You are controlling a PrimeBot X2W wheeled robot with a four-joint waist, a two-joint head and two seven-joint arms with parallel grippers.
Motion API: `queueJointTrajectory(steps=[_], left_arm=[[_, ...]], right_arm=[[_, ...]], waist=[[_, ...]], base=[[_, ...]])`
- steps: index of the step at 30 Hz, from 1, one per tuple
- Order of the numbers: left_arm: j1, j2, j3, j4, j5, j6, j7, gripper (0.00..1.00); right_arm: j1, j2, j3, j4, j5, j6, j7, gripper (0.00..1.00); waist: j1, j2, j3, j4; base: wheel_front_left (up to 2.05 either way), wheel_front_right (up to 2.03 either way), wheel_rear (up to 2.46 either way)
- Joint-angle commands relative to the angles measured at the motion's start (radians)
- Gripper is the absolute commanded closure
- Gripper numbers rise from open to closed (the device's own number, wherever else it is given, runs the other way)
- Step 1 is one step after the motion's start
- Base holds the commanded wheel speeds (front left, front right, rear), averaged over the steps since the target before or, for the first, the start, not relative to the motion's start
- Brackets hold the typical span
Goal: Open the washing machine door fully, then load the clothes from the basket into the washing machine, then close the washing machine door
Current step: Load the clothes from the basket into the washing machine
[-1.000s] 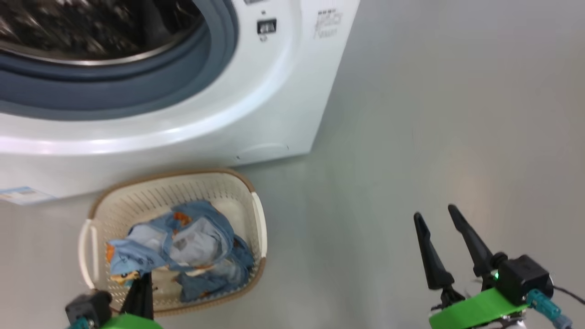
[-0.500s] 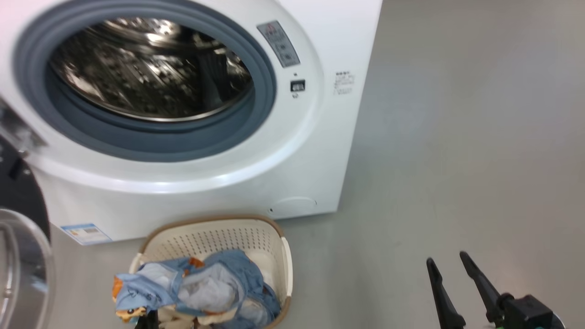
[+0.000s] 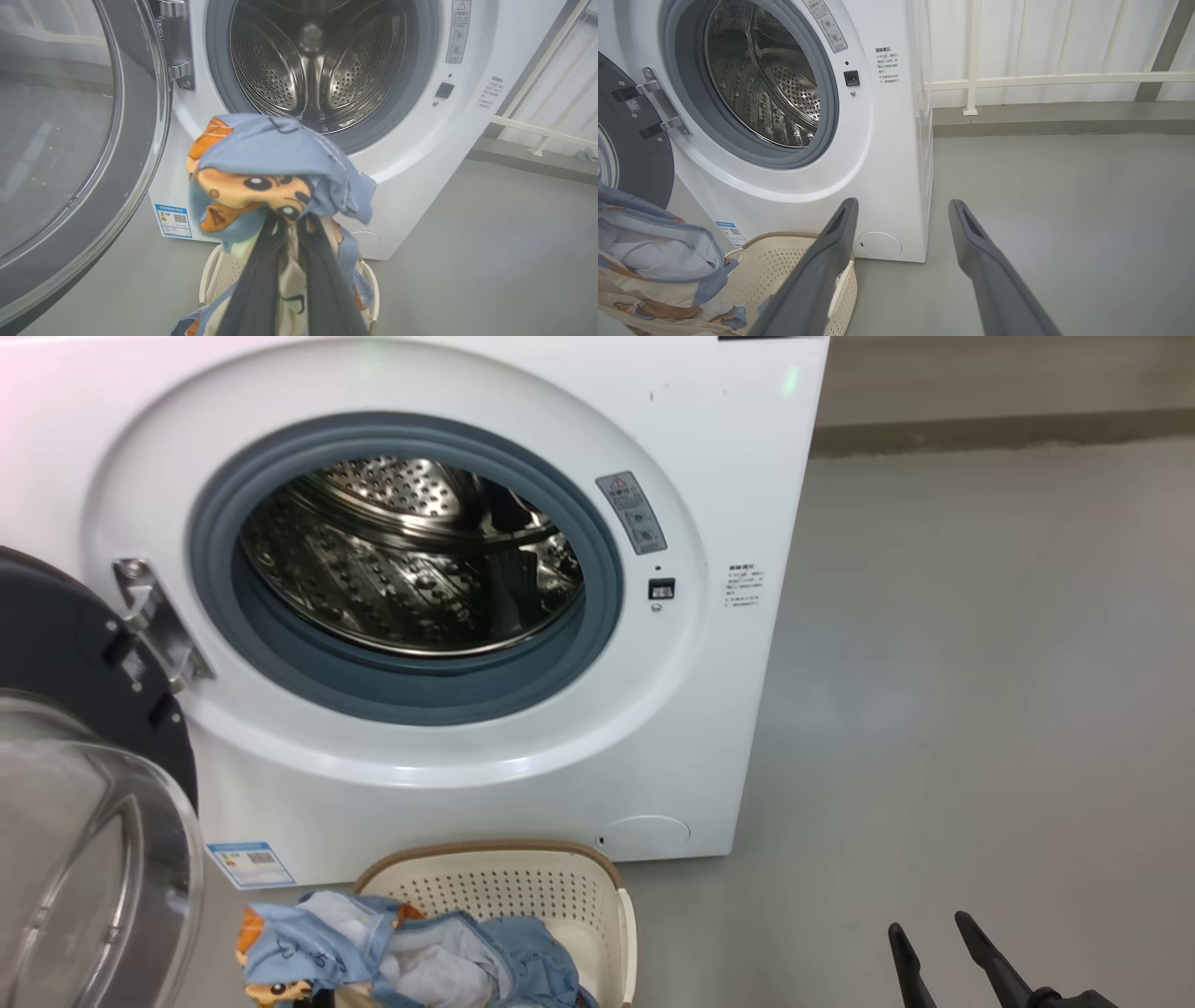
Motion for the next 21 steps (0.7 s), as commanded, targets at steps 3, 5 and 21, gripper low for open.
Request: queueJointTrajectory(steps=[3,5,21], left_arm=[[-0.006,0.002,0.02,-0.063,0.013,0.016,-0.011,1.0],[-0.001,0.002,0.019,-0.078,0.017,0.019,-0.011,1.0],[0.003,0.002,0.002,-0.115,0.029,0.018,-0.011,1.0]], right_arm=[[-0.008,-0.014,0.016,-0.017,-0.013,0.003,-0.012,0.0],[-0.003,-0.013,0.014,-0.015,-0.014,0.003,-0.012,0.0],[-0.007,-0.008,0.019,-0.014,-0.018,0.003,-0.012,0.0]], waist=[[0.0,0.0,-0.023,0.016],[0.0,0.0,-0.025,0.018],[0.0,0.0,-0.003,0.003]], base=[[0.0,0.0,0.0],[0.0,0.0,0.0],[0.0,0.0,0.0]])
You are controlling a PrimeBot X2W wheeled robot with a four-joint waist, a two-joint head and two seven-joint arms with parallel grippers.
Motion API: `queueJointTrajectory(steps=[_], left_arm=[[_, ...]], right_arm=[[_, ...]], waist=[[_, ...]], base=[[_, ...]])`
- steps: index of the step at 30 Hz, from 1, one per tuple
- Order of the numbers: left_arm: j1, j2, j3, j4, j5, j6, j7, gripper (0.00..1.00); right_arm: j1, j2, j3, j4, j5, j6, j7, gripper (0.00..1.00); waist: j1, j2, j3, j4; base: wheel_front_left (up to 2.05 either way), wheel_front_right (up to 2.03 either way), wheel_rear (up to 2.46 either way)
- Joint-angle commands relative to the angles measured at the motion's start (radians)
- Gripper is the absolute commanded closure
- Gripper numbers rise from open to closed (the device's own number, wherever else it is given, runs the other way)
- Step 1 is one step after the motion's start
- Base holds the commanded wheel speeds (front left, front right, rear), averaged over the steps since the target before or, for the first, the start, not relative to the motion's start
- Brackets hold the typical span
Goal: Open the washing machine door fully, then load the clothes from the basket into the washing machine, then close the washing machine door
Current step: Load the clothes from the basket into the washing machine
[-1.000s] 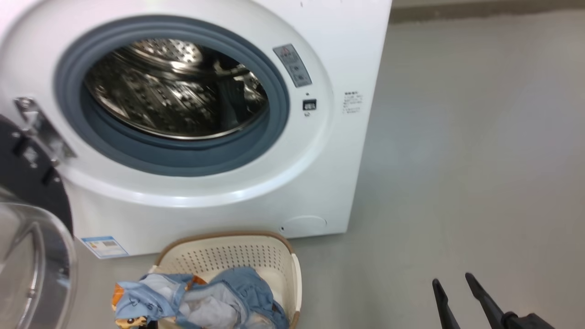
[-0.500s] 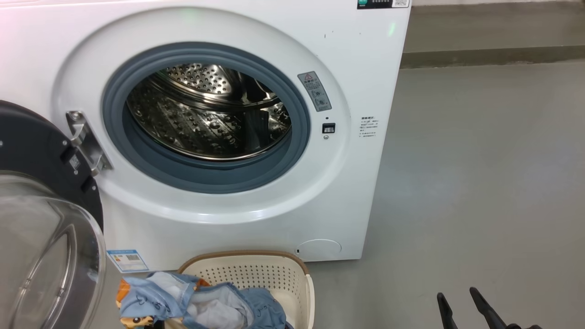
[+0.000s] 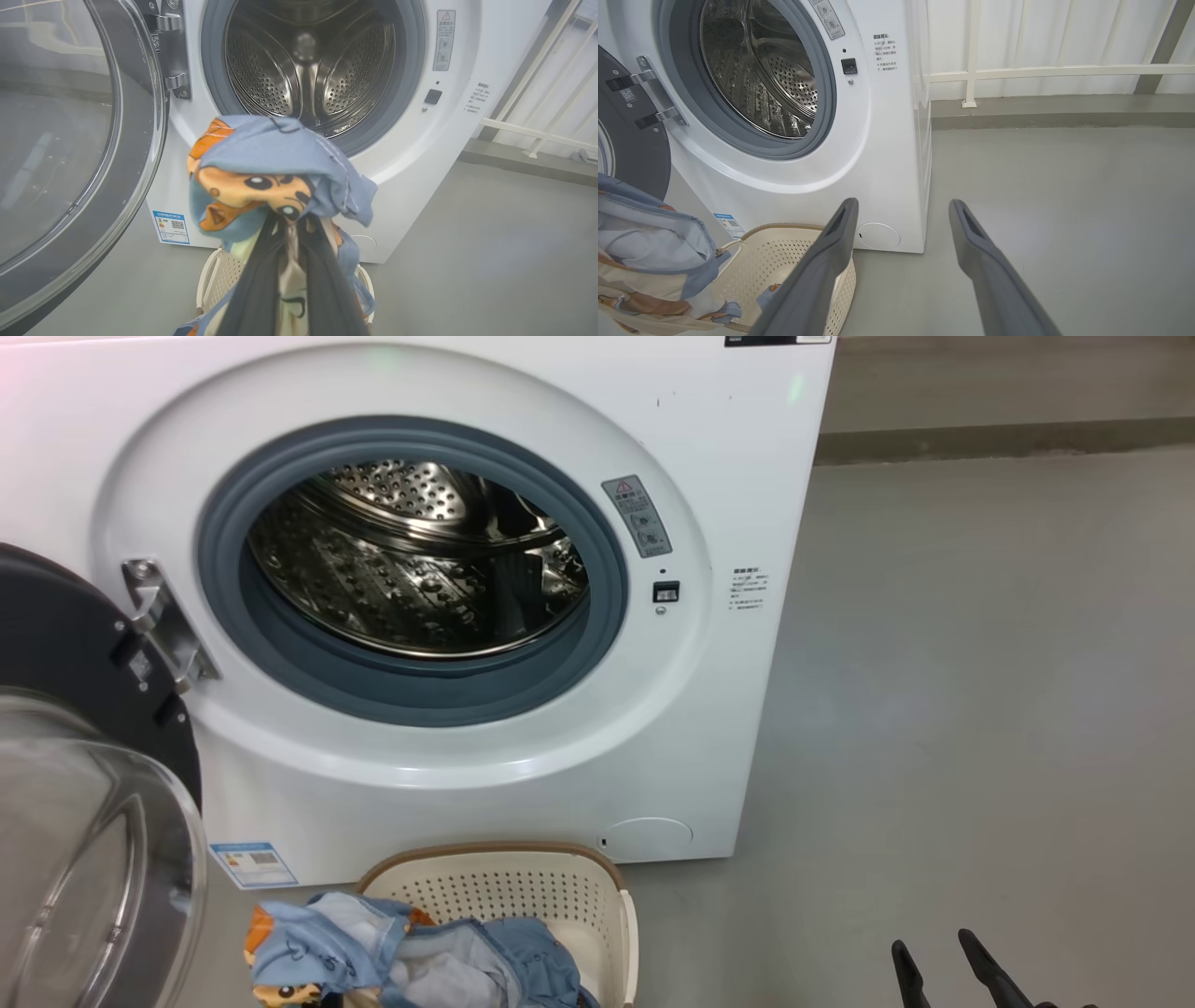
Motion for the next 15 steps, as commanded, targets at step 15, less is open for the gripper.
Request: queueJointTrajectory(steps=[15], left_arm=[[-0.212,0.022,0.048,0.037,0.018,-0.035,-0.011,1.0]], right_arm=[[-0.088,0.009,0.05,-0.039,-0.011,0.003,-0.012,0.0]], waist=[[0.0,0.0,0.143,-0.136]], base=[[0.0,0.0,0.0]])
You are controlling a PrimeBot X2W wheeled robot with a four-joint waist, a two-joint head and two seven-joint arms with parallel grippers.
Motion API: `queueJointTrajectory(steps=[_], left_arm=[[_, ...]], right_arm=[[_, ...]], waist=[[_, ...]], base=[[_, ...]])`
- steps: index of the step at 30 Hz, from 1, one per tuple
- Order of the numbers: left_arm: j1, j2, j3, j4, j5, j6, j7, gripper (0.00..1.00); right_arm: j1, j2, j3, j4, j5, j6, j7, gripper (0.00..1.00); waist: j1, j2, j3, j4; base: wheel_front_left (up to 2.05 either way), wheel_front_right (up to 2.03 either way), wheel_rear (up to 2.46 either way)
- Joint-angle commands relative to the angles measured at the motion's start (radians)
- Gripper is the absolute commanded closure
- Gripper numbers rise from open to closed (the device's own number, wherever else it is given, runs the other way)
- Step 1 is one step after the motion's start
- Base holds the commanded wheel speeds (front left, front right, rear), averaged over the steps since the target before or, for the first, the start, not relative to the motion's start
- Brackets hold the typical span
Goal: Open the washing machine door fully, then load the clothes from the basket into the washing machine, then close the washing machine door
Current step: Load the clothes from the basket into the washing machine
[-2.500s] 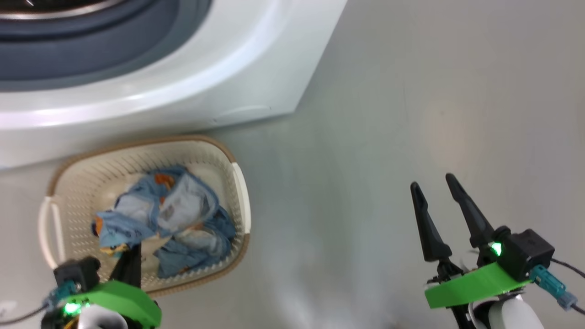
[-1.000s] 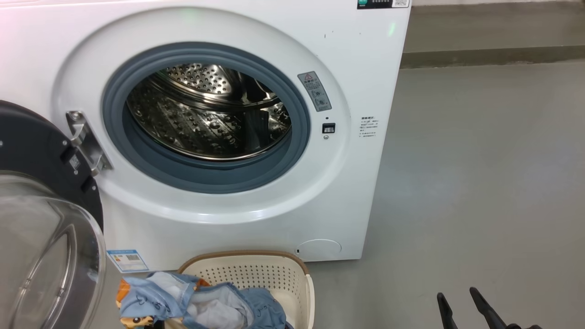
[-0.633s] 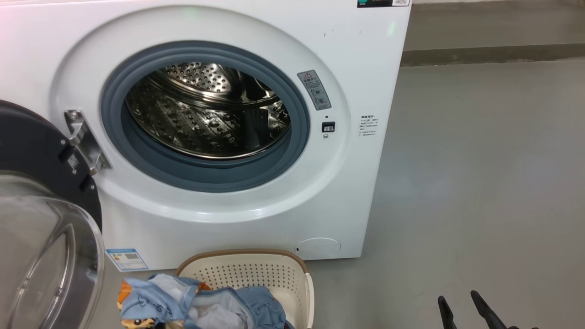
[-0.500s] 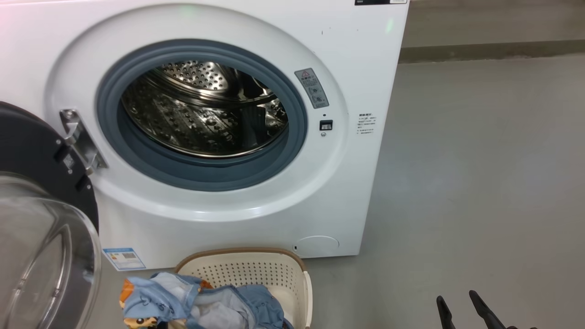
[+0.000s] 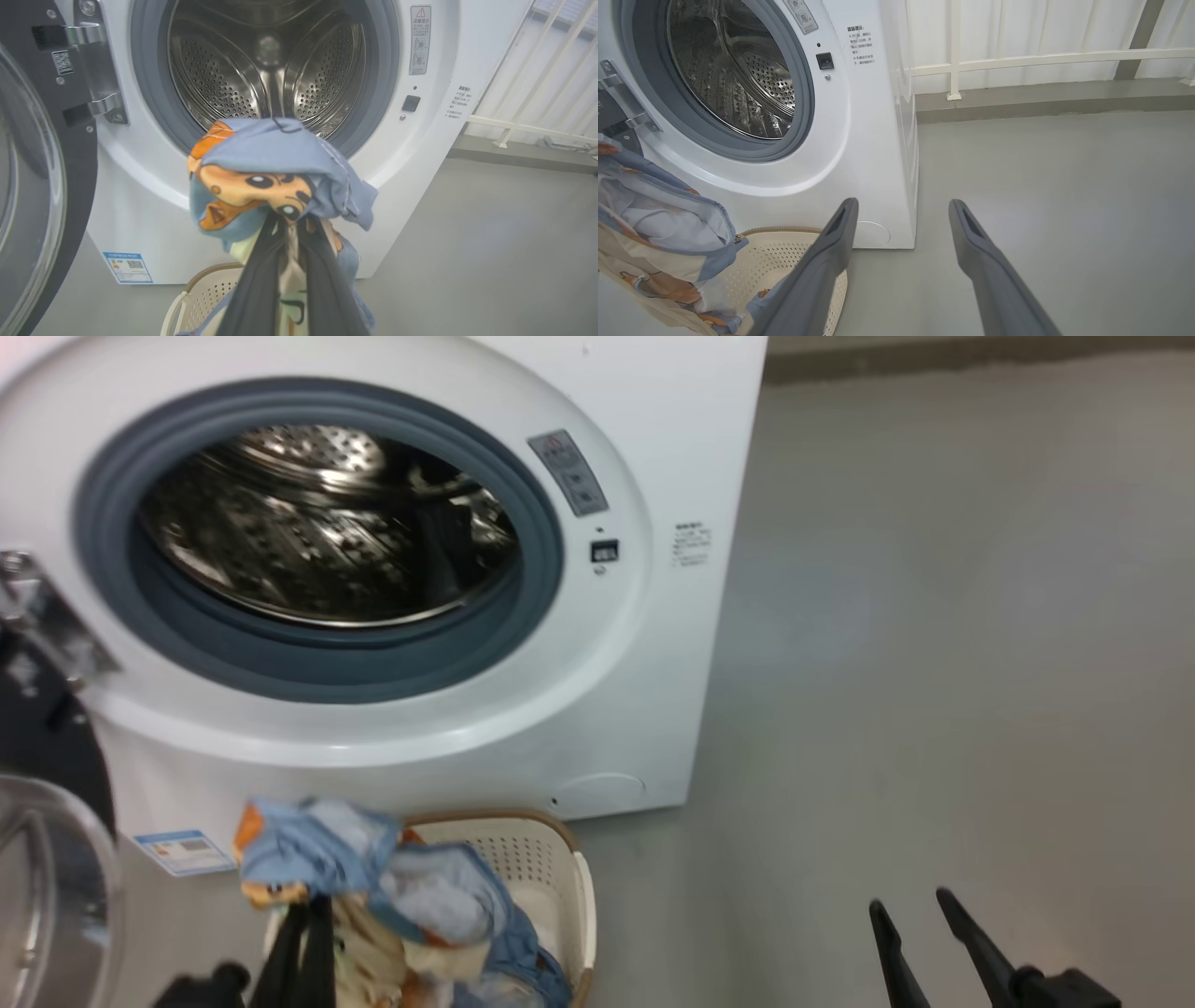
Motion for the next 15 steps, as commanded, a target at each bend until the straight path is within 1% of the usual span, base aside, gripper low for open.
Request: queueJointTrajectory(steps=[1,5,7,11,15], left_arm=[[-0.063,0.019,0.039,-0.018,0.012,-0.005,-0.011,1.0],[-0.172,0.054,0.073,0.015,0.005,-0.007,-0.006,1.0],[-0.269,0.092,0.1,0.042,0.001,-0.009,0.002,1.0],[-0.404,0.134,0.137,0.091,-0.02,-0.015,0.01,1.0],[-0.544,0.186,0.143,0.173,-0.009,-0.022,0.03,1.0]], right_arm=[[-0.043,-0.006,0.027,-0.029,-0.01,0.003,-0.012,0.0],[-0.079,-0.004,0.039,-0.036,0.014,0.003,-0.012,0.0],[-0.104,-0.004,0.052,-0.04,0.042,0.003,-0.012,0.0],[-0.137,-0.004,0.069,-0.043,0.07,0.003,-0.012,0.0],[-0.172,-0.004,0.091,-0.046,0.094,0.003,-0.012,0.0]], waist=[[0.0,0.0,0.066,-0.06],[0.0,0.0,0.139,-0.109],[0.0,0.0,0.191,-0.145],[0.0,0.0,0.263,-0.191],[0.0,0.0,0.333,-0.233]], base=[[0.0,0.0,0.0],[0.0,0.0,0.0],[0.0,0.0,0.0],[0.0,0.0,0.0],[0.0,0.0,0.0]])
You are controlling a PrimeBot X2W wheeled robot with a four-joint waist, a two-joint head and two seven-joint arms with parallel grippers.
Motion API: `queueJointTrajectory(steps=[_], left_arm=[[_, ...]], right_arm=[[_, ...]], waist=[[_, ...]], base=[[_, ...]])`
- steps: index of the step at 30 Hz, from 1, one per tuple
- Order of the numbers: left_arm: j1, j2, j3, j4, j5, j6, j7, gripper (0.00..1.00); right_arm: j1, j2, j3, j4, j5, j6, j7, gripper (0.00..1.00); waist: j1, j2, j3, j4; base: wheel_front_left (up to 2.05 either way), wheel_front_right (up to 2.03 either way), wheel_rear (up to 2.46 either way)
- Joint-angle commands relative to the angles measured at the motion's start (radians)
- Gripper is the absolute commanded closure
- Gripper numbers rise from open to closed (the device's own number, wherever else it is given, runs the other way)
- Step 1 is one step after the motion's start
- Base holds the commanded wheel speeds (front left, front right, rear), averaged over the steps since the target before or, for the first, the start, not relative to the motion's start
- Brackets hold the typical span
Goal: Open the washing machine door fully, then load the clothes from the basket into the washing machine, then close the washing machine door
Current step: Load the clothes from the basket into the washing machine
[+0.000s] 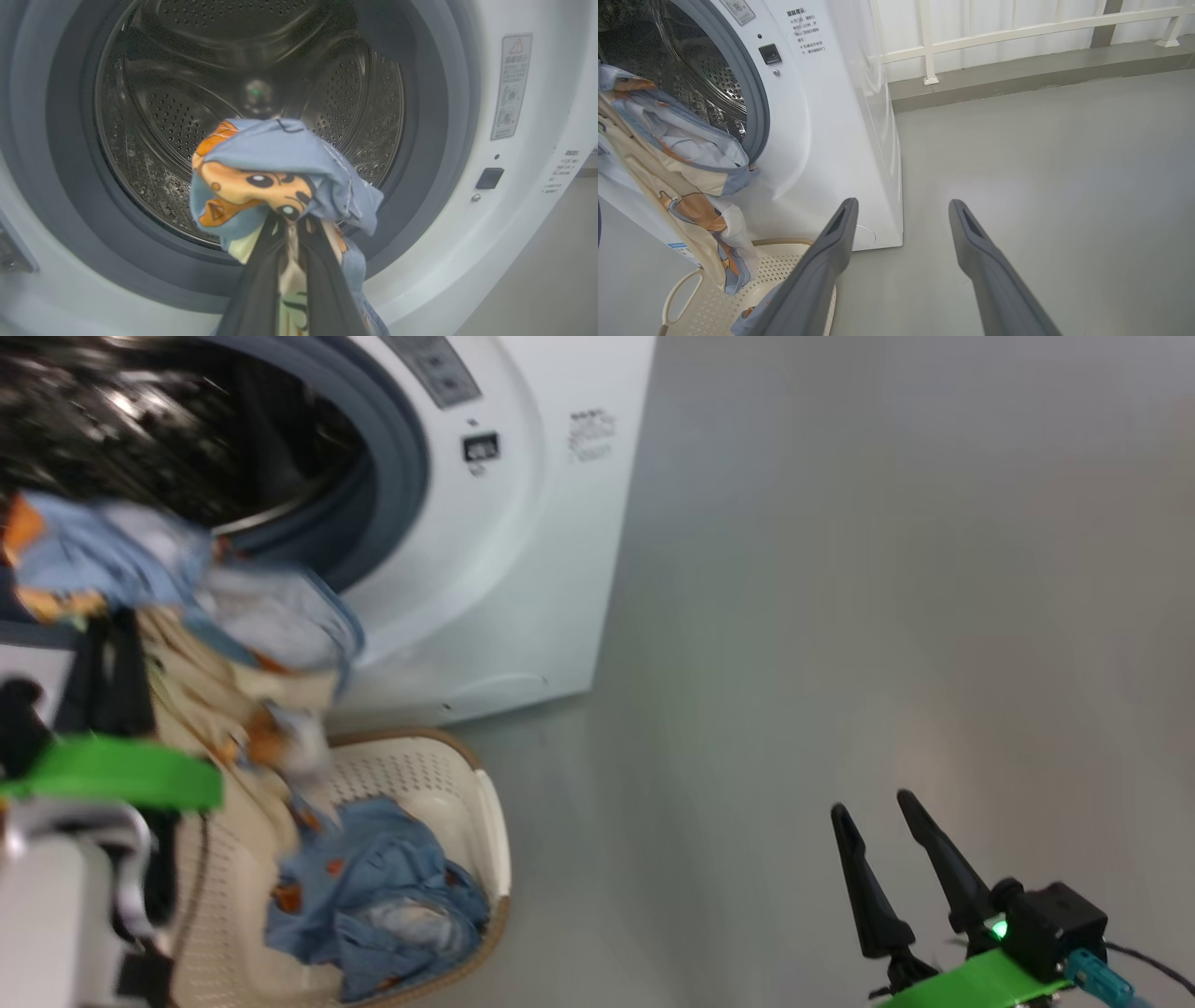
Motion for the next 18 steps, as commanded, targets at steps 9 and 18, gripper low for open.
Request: queueJointTrajectory(steps=[9,18], left_arm=[[-0.327,0.175,0.058,0.225,0.032,-0.017,0.023,1.0],[-0.603,0.278,0.05,0.471,0.061,-0.015,0.03,1.0]], right_arm=[[-0.076,-0.006,0.08,-0.032,0.047,0.003,-0.012,0.0],[-0.105,-0.006,0.144,-0.031,0.057,0.003,-0.012,0.0]], waist=[[0.0001,0.0,0.24,-0.172],[0.0001,0.0,0.342,-0.222]], base=[[0.0,0.0,0.0],[0.0,0.0,0.0]])
